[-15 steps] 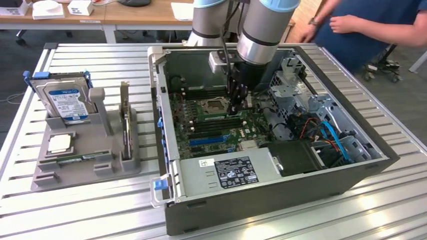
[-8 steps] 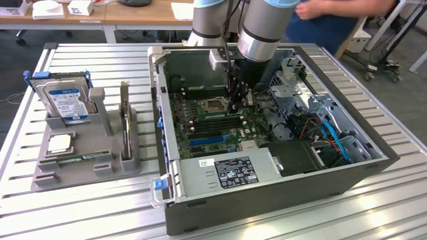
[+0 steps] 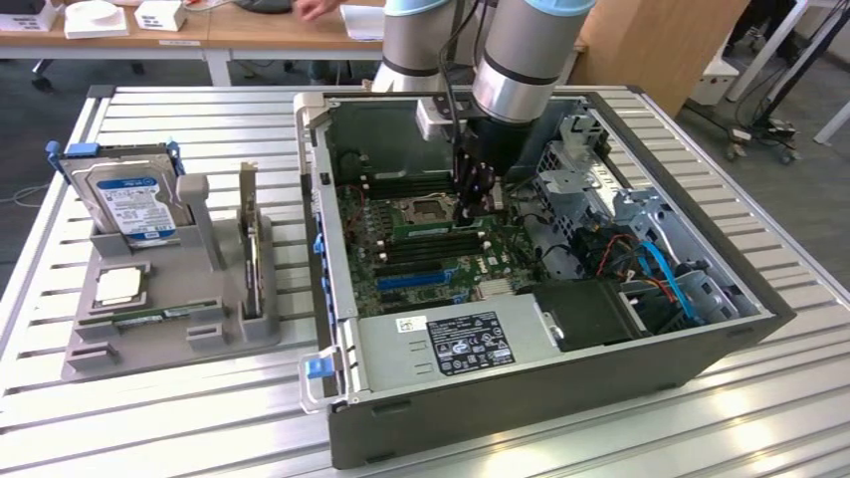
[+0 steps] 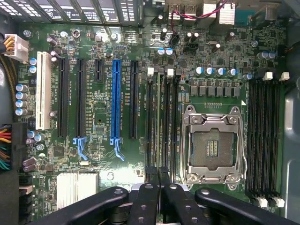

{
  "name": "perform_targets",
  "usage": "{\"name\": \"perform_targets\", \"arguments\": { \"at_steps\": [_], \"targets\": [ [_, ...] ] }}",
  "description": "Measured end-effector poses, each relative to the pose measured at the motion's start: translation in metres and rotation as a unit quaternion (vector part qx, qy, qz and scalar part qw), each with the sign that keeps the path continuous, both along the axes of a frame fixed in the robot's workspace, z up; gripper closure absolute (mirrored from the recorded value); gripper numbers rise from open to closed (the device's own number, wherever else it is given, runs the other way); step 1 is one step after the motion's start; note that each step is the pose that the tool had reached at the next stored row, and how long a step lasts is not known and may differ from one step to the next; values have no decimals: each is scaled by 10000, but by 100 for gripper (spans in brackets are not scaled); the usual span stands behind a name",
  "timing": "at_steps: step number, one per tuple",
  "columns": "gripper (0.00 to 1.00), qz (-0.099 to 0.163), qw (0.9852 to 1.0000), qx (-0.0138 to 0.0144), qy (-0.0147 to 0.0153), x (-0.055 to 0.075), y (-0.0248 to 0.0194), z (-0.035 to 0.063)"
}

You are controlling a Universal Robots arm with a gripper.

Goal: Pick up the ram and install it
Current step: 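Insert the ram into the slot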

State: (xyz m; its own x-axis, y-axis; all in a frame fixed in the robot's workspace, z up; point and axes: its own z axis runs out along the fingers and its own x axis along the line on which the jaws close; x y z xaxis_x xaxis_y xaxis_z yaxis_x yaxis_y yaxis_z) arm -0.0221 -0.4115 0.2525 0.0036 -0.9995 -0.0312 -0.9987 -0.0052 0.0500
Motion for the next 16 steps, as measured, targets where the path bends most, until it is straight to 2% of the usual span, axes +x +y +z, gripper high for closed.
{"name": "perform_targets", "arguments": {
  "at_steps": [16],
  "targets": [
    [89, -35, 10000, 0, 0, -15, 0, -1]
  ]
}}
